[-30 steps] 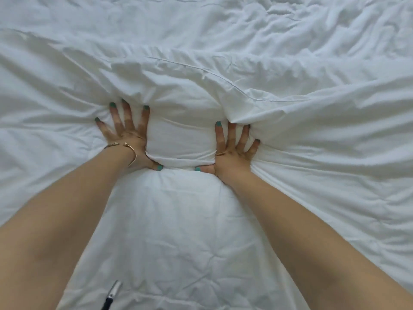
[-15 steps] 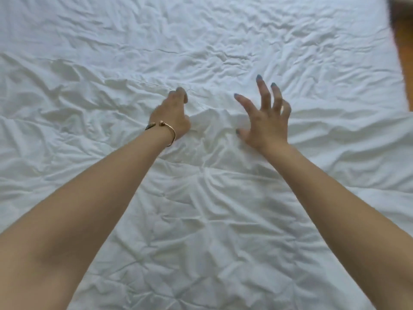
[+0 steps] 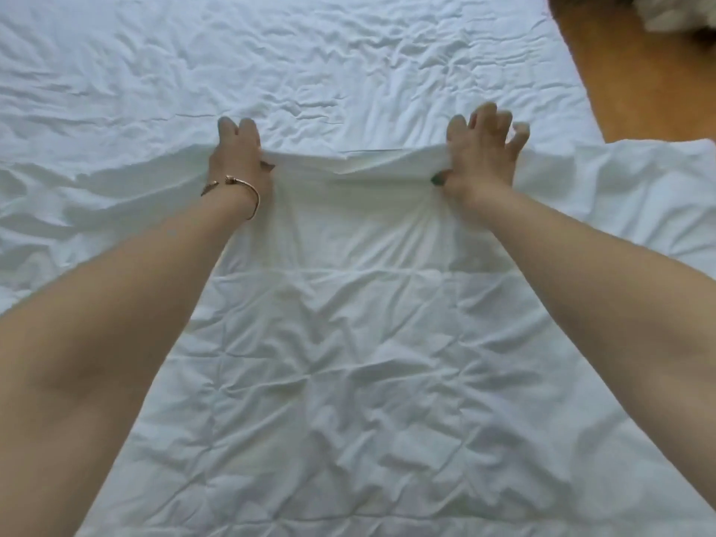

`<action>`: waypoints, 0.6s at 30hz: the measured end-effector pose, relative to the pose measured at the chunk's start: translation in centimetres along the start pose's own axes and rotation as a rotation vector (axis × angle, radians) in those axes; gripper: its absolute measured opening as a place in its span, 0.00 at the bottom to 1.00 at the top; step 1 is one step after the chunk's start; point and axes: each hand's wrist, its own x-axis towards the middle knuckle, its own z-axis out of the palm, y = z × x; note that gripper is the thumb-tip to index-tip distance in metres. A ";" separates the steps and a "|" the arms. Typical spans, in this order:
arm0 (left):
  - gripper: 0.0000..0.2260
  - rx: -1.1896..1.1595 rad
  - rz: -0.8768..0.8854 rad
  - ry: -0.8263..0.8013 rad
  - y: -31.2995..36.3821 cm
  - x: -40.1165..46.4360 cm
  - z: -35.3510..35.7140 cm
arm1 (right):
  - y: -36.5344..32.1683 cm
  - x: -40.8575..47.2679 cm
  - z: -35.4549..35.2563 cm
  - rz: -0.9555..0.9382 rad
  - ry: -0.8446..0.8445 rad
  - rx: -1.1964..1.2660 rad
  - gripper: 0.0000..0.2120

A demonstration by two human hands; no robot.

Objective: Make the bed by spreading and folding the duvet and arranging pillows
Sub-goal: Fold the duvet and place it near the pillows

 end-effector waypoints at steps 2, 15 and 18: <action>0.29 -0.079 0.021 -0.084 0.7 -0.8 1.4 | 0.0 0.0 0.2 0.027 0.040 -0.073 0.33; 0.42 0.362 0.054 -0.341 1.4 -3.4 11.7 | -2.7 -4.1 10.7 -0.146 -0.228 0.012 0.36; 0.41 0.356 0.137 -0.207 0.9 -3.7 13.1 | -2.8 -4.5 12.5 -0.140 -0.033 0.091 0.33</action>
